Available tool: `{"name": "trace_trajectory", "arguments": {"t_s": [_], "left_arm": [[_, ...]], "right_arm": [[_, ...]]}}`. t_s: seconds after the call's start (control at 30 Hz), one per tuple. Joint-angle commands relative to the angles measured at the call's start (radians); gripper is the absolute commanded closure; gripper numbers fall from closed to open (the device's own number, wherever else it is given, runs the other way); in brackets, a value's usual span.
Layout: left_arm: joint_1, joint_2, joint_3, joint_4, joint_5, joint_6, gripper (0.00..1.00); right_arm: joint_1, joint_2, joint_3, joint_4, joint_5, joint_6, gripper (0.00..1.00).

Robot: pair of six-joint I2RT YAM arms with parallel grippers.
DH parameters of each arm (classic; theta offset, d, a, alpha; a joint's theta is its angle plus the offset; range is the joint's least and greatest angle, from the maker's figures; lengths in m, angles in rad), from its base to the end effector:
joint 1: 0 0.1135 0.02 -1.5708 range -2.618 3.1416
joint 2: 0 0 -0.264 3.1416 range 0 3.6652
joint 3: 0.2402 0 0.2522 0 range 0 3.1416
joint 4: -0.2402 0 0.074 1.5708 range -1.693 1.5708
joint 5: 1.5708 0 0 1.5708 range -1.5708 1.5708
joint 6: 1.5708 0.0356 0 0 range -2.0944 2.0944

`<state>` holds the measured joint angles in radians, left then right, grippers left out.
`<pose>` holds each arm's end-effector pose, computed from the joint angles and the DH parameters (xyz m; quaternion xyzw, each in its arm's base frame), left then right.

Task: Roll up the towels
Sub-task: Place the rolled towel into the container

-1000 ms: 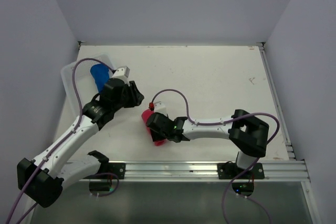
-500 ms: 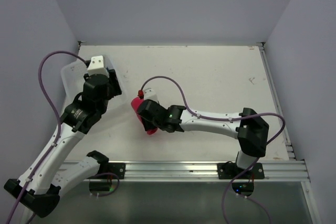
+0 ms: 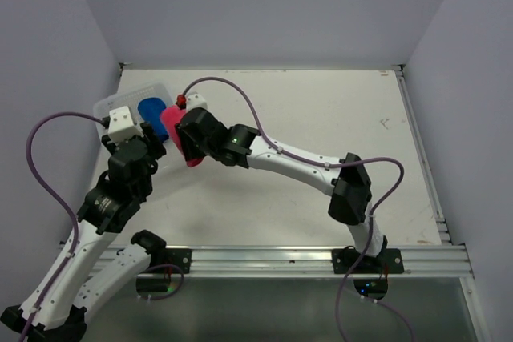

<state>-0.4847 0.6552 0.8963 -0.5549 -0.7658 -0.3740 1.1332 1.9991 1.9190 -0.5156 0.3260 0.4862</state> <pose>0.1256 -0.0383 0.3603 -0.1778 0.7613 0.0478 0.6217 0.2086 0.4189 0.3334 -0.2050 0.8507 0.2358 0.4226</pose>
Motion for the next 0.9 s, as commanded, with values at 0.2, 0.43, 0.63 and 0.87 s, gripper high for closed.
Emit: {"name": "trace_trajectory", "arguments": {"t_s": [0.2,0.43,0.63,0.87], "left_arm": [[0.006,-0.095,-0.072,0.130,-0.076,-0.003,0.35],[0.003,-0.134,-0.114,0.162,-0.046,-0.002,0.34],[-0.012,-0.132,-0.122,0.174,-0.029,0.004,0.34],[-0.029,-0.132,-0.129,0.188,-0.013,0.014,0.34]], "right_arm": [[-0.038,0.337,0.506,-0.057,-0.197,-0.017,0.87],[-0.062,0.447,0.526,0.103,-0.301,0.068,0.86],[-0.064,0.553,0.604,0.166,-0.321,0.103,0.85],[-0.069,0.613,0.617,0.209,-0.321,0.127,0.84]]}}
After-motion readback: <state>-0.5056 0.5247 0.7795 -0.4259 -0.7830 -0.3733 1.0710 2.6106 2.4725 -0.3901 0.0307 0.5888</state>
